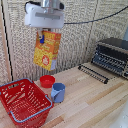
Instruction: Carefully direct your gripping tool toward the mac and cheese carton. Clutch the mac and cheese carton gently but firmly in your gripping tool. Slide your gripping tool, with the carton in hand, above the container. Loosen your grip, letting the carton of mac and cheese effortlessly fall into the container.
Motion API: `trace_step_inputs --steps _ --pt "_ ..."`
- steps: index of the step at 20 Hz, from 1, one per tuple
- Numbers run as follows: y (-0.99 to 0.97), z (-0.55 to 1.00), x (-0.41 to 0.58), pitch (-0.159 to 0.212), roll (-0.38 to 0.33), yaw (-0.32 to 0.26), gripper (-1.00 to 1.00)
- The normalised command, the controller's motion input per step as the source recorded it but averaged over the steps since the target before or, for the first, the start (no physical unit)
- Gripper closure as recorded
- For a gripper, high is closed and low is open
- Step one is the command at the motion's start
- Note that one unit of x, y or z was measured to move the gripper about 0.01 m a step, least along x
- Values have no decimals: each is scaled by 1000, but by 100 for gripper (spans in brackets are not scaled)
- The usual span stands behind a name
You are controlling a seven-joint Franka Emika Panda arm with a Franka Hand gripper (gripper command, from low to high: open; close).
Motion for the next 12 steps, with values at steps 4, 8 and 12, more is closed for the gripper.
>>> trace_step_inputs --steps 4,8,12 --pt "974 -36 263 135 0 -1 100" --pt "942 -379 307 40 0 -37 100" --pt "729 -654 159 1 -1 -56 100"
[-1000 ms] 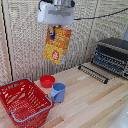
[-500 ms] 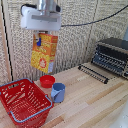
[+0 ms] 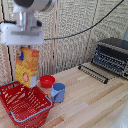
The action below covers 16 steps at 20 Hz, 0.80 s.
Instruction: Carefully direct your gripping tool toward the mac and cheese carton. Clutch the mac and cheese carton gently but firmly in your gripping tool. Slide your gripping tool, with the carton in hand, above the container. Loosen your grip, letting the carton of mac and cheese effortlessly fall into the container.
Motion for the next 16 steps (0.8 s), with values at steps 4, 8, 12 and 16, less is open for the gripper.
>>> trace_step_inputs --steps 4,8,12,16 --pt "638 -761 27 40 -38 -73 100" --pt "336 -620 0 158 -154 -29 100" --pt "89 -211 64 71 -194 -64 -100" --pt "0 221 101 103 -98 -18 -100"
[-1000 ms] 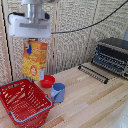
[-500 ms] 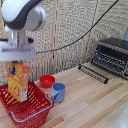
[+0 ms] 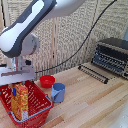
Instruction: Carefully direct your gripping tool toward the mac and cheese carton. Clutch the mac and cheese carton gently but firmly in your gripping tool. Slide your gripping tool, with the carton in hand, above the container. Loosen your grip, letting the carton of mac and cheese effortlessly fall into the container.
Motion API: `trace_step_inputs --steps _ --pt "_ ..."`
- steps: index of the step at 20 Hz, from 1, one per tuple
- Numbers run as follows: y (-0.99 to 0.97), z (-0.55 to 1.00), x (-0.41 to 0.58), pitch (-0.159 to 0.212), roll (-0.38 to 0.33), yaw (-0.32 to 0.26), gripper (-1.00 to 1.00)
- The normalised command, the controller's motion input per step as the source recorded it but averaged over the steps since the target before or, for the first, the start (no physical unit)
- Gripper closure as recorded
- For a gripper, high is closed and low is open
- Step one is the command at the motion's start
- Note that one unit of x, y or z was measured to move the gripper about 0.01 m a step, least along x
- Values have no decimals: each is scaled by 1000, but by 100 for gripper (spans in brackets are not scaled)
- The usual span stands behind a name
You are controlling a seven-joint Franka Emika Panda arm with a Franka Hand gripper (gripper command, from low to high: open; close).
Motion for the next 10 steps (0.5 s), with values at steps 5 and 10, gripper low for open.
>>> trace_step_inputs --steps 5,10 --pt "-17 439 70 27 -44 -40 -100" --pt "-87 749 30 28 28 -84 -100"
